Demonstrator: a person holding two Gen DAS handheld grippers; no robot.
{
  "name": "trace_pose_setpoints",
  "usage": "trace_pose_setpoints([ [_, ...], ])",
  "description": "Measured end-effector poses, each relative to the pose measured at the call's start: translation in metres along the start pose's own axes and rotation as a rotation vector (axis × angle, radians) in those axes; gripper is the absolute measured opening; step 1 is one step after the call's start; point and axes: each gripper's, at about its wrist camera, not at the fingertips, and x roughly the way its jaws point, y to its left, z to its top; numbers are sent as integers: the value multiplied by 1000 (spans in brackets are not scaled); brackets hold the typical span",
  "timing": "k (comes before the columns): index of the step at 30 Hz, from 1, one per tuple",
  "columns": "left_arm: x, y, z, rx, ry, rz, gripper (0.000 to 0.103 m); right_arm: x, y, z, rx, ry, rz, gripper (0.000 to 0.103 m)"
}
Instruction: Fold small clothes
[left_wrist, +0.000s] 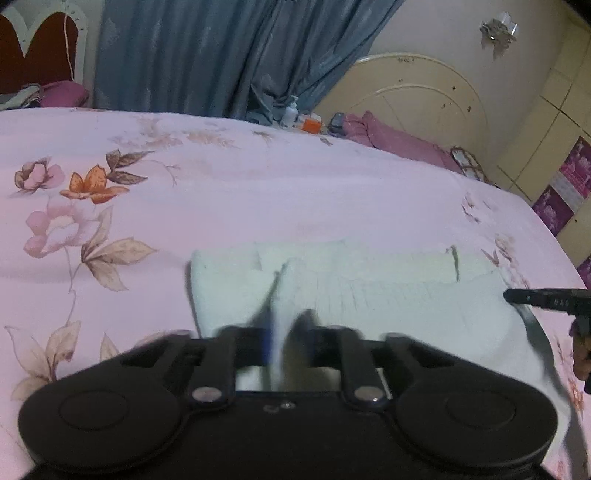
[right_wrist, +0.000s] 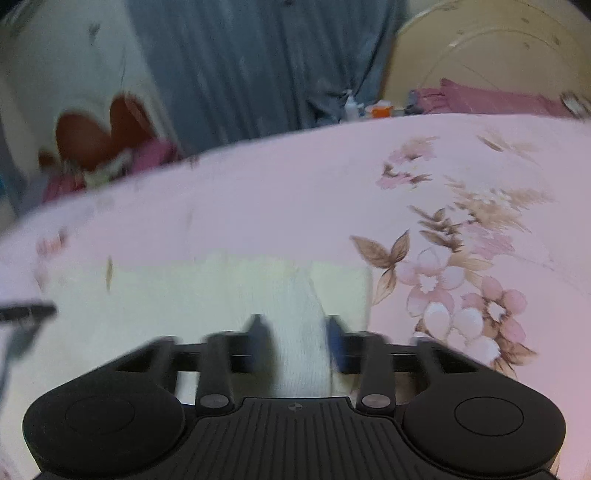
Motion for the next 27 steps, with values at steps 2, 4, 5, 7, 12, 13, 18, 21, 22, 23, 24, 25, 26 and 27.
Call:
trace_pose_setpoints([
  [2, -7, 1, -2, -12, -53, -10, 3, 0, 3, -2, -26, -25, -23, 2],
  [4, -16, 1, -4, -21, -114, -23, 3, -10, 3, -1, -17, -87, -53, 2],
  [5, -19, 2, -5, -27, -132, -26, 3, -16, 3, -1, -9, -121, -53, 1],
  [7, -21, 3, -3, -41, -150, -27, 3, -23, 4, 2, -15, -171, -61, 1],
  [12, -6, 11, -3, -105, -107, 1, 3, -7, 5, 7, -5, -148, -84, 1],
  [13, 1, 12, -3, -111, -84, 5, 3, 4, 3, 5, 4, -107, -103, 1],
  [18, -8, 13, 3, -136, -89, 43, 40, 10, 0, 5, 49, -50, -143, 8],
  [21, -36, -8, -2, -47, -218, 110, 69, -18, 22, 4, -26, -155, -216, 55],
  [22, -37, -17, -2, -18, -223, 73, 68, -22, 29, 4, -35, -162, -162, 55],
  [23, -33, -29, -1, 19, -210, 40, 63, -22, 39, 5, -36, -149, -101, 50],
  [24, -26, -44, 0, 69, -187, 17, 58, -18, 54, 4, -69, -134, -35, 40],
  [25, -19, -57, 0, 112, -167, 2, 57, -14, 70, 4, -106, -122, -7, 25],
  [26, -11, -70, 0, 149, -148, -8, 57, -7, 87, 4, -139, -110, 11, 25],
  [27, -3, -81, -1, 177, -126, -12, 59, 0, 103, 2, -166, -102, 47, 25],
])
